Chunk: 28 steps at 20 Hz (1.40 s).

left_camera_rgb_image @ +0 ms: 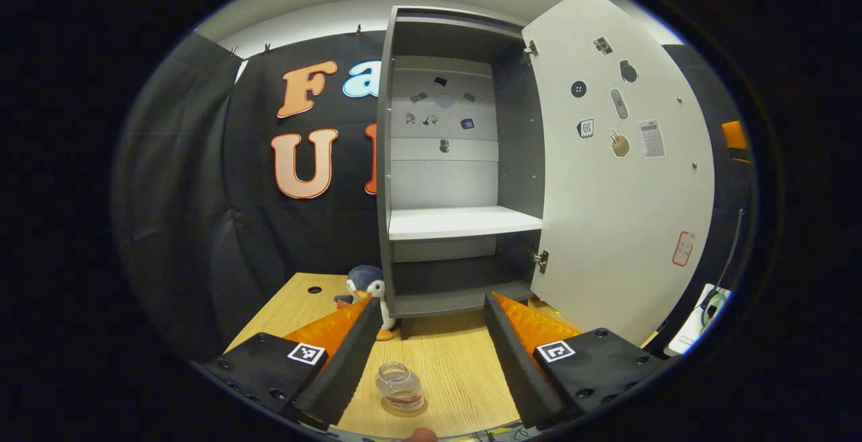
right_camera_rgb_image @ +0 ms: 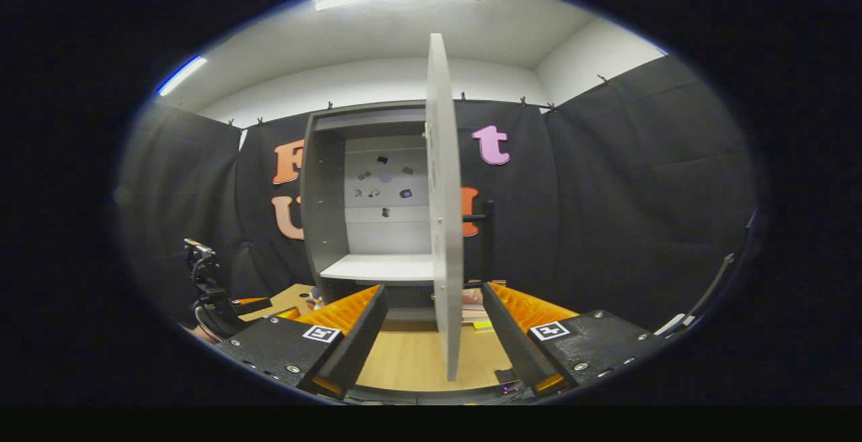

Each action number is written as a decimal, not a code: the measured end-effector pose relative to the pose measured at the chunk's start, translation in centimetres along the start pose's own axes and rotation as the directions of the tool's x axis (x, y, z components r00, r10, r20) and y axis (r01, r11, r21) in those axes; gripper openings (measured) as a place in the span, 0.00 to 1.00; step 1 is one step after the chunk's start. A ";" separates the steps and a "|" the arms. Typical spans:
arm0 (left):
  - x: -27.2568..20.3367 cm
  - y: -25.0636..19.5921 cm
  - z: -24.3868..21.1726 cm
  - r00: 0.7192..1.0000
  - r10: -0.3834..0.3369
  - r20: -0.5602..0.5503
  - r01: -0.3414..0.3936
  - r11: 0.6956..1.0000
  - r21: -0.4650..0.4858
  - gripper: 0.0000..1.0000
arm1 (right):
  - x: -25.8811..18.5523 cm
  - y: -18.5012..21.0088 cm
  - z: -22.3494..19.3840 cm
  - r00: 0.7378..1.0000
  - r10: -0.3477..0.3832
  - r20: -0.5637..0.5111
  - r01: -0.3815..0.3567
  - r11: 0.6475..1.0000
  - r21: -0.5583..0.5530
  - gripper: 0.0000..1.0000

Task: Open the cabinet door with the right hand, grasp the bottle in the cabinet with the left hand and place it on the coaster, then close the cabinet door with the right hand.

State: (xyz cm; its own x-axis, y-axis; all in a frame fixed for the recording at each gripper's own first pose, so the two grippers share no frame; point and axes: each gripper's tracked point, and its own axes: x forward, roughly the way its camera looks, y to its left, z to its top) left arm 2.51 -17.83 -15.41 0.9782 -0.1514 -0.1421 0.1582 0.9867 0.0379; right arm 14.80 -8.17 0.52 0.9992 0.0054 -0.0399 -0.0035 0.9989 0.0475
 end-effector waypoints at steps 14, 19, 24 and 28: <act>-1.2 2.4 0.0 0.998 0.042 -0.055 -0.040 0.998 0.047 0.98 | 5.2 -6.1 -1.9 0.999 -0.020 -0.033 0.021 1.000 0.017 0.84; -0.8 3.4 -0.2 0.995 0.068 -0.071 -0.066 0.998 0.024 0.98 | 5.1 -4.3 -2.1 0.999 0.012 -0.033 -0.011 1.000 0.018 0.86; -0.9 4.8 0.2 0.992 0.100 -0.071 -0.099 0.995 0.027 0.98 | 5.8 1.0 -2.4 0.989 0.147 -0.024 -0.145 0.988 0.049 0.86; -1.4 6.4 0.7 0.989 0.133 -0.060 -0.131 0.991 0.041 0.98 | 6.6 4.4 -2.6 0.974 0.226 -0.023 -0.225 0.973 0.055 0.86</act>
State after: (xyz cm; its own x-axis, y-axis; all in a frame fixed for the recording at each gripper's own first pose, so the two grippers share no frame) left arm 2.29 -11.36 -14.28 0.9807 -0.0146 -0.1950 0.0341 0.9947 0.0972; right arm 21.22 -3.60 -2.14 0.9713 0.2323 -0.0509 -0.2257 0.9680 0.1100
